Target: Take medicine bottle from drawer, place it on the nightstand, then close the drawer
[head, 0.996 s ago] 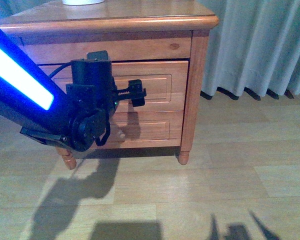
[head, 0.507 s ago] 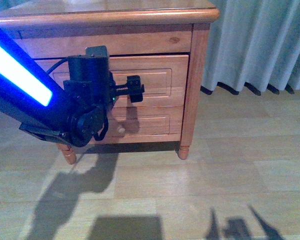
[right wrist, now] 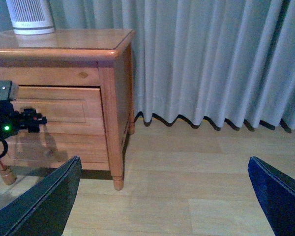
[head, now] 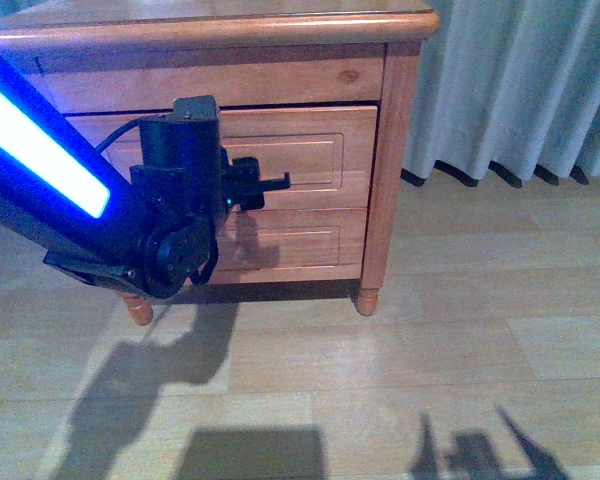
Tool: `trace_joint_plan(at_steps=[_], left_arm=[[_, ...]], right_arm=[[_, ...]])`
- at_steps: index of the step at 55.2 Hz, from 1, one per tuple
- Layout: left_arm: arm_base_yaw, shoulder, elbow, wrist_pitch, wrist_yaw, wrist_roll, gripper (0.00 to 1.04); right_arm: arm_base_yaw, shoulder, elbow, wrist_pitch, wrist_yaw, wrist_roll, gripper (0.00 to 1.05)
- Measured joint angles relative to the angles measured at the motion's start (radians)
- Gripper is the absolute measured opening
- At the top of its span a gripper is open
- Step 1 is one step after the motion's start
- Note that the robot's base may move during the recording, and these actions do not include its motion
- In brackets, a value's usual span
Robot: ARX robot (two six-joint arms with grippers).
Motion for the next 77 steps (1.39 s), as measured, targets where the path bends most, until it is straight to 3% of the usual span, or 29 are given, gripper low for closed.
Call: trace_joint_plan(at_steps=[3,10,20,43,61,77], left_arm=[[-0.001,0.000,0.000,0.001,-0.001,0.002,0.29],[-0.005,0.001,-0.009,0.032,-0.004,0.023,0.26],[-0.012,-0.025,-0.093,0.081,-0.010,0.037,0.25],[-0.071,-0.282,-0.703,0.348,-0.023,-0.032,0.25],[-0.117,-0.356,-0.922,0.461,-0.039,-0.125,0.25],[-0.230,-0.392,-1.006,0.478,-0.141,-0.222,0.25]], right_arm=[[0.000,0.000,0.000,0.000,0.000,0.000,1.04],[0.000,0.000,0.000,0.000,0.000,0.000,1.04],[0.000,0.000,0.000,0.000,0.000,0.000,1.04],[0.000,0.000,0.000,0.000,0.000,0.000,1.04],[0.000,0.000,0.000,0.000,0.000,0.000,1.04],[0.000,0.000,0.000,0.000,0.000,0.000,1.04]])
